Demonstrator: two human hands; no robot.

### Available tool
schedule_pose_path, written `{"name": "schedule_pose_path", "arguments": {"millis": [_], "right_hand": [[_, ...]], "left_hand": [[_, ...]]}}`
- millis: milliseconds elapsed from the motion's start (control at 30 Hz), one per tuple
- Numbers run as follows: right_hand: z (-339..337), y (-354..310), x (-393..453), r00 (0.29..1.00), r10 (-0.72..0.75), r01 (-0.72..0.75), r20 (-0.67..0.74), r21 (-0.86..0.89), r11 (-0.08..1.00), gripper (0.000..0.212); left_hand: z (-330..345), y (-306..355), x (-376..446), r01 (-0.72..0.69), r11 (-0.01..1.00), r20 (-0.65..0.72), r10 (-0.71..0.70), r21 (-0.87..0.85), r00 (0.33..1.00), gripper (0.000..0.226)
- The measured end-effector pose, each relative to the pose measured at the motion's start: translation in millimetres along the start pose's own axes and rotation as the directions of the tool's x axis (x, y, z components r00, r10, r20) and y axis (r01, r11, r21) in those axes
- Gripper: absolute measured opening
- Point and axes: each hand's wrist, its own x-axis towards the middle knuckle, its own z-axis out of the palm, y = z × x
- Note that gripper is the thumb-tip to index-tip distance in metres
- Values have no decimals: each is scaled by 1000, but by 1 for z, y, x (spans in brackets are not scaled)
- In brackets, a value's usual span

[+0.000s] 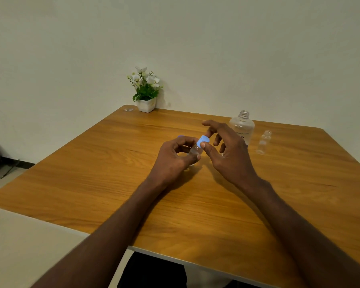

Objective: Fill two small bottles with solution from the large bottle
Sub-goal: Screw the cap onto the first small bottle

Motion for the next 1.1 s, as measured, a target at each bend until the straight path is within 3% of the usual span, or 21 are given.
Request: {"name": "schedule_pose_path", "arguments": {"millis": [833,967,1100], "right_hand": [[0,-2,-2,999,-15,14,46,21,1000,62],[-2,-3,-1,1000,10,-9,21,-18,1000,53],[-1,-4,-1,996,-29,30,83,-13,999,44]], "left_hand": [[0,4,-1,4,999,-5,-4,-33,1000,32],[1,3,-2,1,1000,0,-1,-24,1000,32],[0,3,-1,-7,999,-2,7,-40,1000,29]]}}
